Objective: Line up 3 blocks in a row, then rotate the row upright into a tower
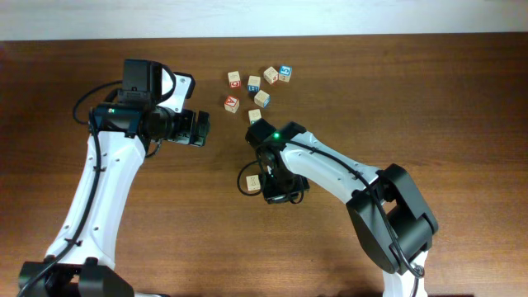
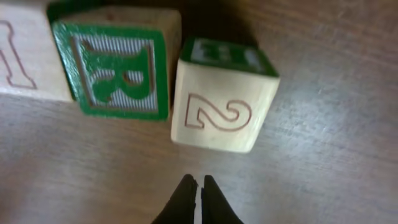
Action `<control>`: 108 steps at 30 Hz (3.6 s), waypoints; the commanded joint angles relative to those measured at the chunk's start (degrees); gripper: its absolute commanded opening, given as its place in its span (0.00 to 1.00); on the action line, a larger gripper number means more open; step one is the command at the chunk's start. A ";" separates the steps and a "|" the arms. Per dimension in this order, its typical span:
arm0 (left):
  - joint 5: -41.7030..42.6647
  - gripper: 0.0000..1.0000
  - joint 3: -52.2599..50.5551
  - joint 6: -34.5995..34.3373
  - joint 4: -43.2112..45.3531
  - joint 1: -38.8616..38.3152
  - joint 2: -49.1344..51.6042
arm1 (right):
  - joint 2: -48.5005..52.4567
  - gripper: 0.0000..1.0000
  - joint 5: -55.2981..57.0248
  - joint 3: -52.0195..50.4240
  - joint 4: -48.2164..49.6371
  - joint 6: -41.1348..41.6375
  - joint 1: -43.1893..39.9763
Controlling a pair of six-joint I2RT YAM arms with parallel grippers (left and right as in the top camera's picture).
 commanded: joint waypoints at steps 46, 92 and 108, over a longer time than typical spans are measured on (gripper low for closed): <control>0.83 0.99 1.22 -0.70 -0.07 -0.22 0.17 | -4.55 0.10 2.97 8.44 -2.75 -5.86 -1.11; -2.71 0.99 0.79 -17.27 1.66 8.85 1.60 | 6.82 0.04 -5.88 10.34 14.14 2.78 -0.59; -2.71 0.99 0.79 -17.27 1.49 8.85 1.60 | 6.82 0.04 -5.88 10.34 12.33 3.61 0.04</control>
